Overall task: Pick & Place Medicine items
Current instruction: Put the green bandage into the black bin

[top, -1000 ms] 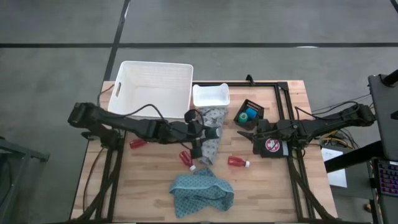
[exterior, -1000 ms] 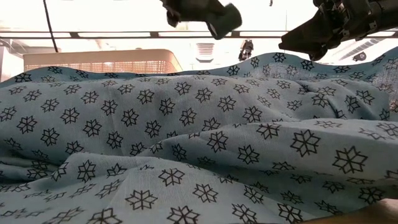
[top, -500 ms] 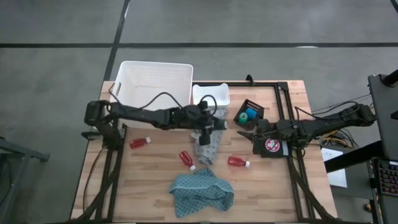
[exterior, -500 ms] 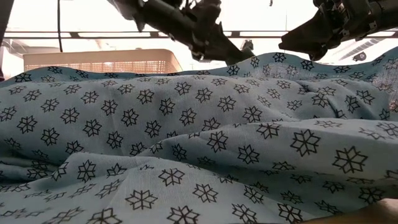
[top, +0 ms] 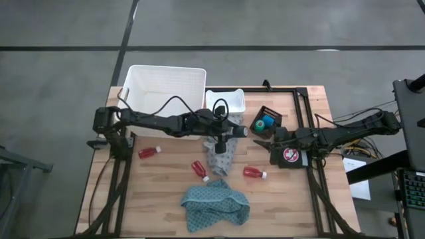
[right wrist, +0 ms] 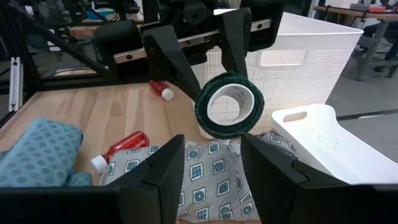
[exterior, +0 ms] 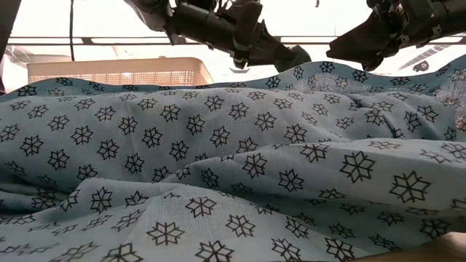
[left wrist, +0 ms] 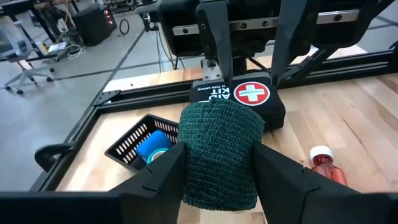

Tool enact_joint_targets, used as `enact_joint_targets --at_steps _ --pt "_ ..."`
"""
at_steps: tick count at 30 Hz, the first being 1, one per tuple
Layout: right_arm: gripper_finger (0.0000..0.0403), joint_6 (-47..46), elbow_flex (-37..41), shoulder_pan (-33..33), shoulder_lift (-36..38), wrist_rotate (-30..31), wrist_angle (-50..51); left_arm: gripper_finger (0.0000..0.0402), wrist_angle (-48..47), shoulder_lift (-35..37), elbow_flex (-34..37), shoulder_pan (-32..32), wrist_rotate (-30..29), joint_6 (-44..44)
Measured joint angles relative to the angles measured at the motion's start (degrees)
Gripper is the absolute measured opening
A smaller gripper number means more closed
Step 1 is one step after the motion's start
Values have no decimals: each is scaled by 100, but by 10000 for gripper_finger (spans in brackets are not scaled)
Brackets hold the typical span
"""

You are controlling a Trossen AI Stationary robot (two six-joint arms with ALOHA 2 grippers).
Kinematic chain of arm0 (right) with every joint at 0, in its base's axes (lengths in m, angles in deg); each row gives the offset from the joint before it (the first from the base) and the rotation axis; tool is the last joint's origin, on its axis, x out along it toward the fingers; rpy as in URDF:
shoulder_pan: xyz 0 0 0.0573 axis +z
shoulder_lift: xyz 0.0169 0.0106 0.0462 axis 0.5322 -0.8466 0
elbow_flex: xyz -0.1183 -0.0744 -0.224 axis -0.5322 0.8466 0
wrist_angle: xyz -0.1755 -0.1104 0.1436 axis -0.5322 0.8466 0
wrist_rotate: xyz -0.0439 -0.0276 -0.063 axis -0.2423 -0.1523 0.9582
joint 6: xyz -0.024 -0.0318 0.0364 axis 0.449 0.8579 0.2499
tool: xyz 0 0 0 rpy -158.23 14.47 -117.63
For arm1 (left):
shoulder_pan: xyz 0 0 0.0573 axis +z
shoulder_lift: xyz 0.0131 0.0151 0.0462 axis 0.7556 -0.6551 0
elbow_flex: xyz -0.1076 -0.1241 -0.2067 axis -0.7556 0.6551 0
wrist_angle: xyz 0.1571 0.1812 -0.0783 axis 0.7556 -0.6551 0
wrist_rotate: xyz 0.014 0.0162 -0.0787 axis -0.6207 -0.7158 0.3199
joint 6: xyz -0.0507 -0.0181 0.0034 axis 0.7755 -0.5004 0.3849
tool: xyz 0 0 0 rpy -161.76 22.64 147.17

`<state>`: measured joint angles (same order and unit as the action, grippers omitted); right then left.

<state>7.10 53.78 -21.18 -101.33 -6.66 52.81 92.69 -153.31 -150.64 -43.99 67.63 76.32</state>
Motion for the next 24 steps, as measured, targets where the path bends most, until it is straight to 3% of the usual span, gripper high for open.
enact_joint_targets --at_steps 24 --pt "155 0 0 1 0 -2 0 191 -31 7 4 -11 16 -43"
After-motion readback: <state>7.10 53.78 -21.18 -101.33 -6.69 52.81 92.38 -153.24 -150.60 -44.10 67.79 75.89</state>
